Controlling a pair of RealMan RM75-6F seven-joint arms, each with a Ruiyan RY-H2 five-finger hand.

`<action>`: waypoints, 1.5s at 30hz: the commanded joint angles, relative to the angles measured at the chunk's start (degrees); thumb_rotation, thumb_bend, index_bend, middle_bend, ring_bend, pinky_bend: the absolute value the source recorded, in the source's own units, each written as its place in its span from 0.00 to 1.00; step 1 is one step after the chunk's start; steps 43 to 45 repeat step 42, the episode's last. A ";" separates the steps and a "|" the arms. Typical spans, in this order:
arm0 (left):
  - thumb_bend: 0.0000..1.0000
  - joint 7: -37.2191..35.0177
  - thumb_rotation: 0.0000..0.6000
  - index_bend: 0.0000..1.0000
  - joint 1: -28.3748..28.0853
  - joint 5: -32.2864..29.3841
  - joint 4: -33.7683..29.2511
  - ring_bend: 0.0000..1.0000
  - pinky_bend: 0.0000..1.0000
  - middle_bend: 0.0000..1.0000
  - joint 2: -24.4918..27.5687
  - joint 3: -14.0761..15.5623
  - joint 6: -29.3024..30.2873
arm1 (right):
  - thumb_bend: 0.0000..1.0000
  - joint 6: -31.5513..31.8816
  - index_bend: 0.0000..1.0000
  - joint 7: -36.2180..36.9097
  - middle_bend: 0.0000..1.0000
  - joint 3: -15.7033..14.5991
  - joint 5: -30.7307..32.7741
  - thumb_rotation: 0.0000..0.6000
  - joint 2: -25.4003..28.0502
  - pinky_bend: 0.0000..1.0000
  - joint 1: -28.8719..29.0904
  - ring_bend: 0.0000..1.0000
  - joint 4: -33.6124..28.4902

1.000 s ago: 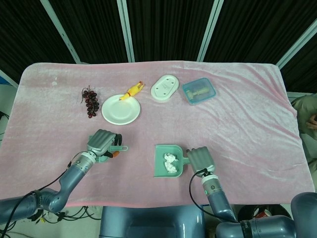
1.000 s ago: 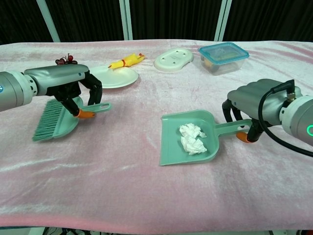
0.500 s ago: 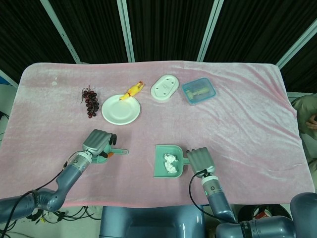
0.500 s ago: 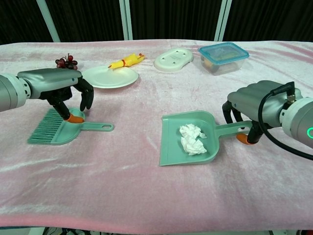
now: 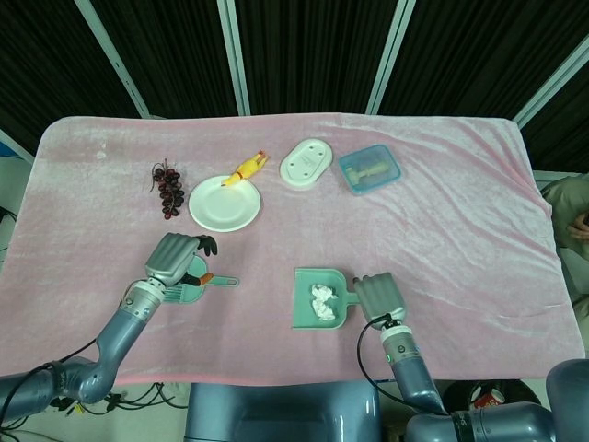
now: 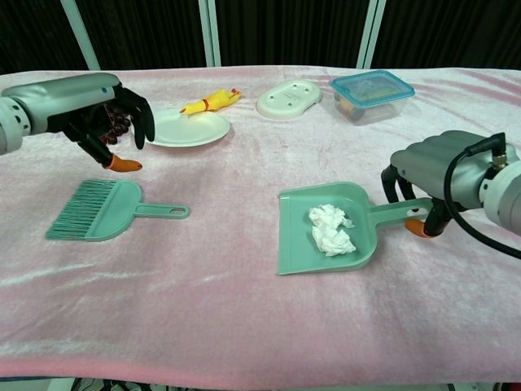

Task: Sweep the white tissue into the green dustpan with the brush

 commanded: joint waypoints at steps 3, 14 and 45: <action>0.22 -1.65 1.00 0.42 1.95 1.03 -2.63 0.91 1.00 0.45 2.87 -0.87 2.95 | 0.29 0.64 0.30 -0.34 0.32 -0.22 1.18 1.00 0.11 0.78 -0.58 0.59 -0.16; 0.22 -1.64 1.00 0.41 5.39 2.75 -7.97 0.91 1.00 0.45 7.75 -0.13 7.20 | 0.17 3.07 0.03 -1.71 0.15 -0.83 2.34 1.00 1.66 0.78 -1.65 0.59 -3.01; 0.04 -12.15 1.00 0.00 33.66 24.14 1.10 0.00 0.04 0.00 17.26 13.70 40.34 | 0.06 19.62 0.00 54.44 0.00 -14.26 -37.26 1.00 30.98 0.18 -30.83 0.00 7.00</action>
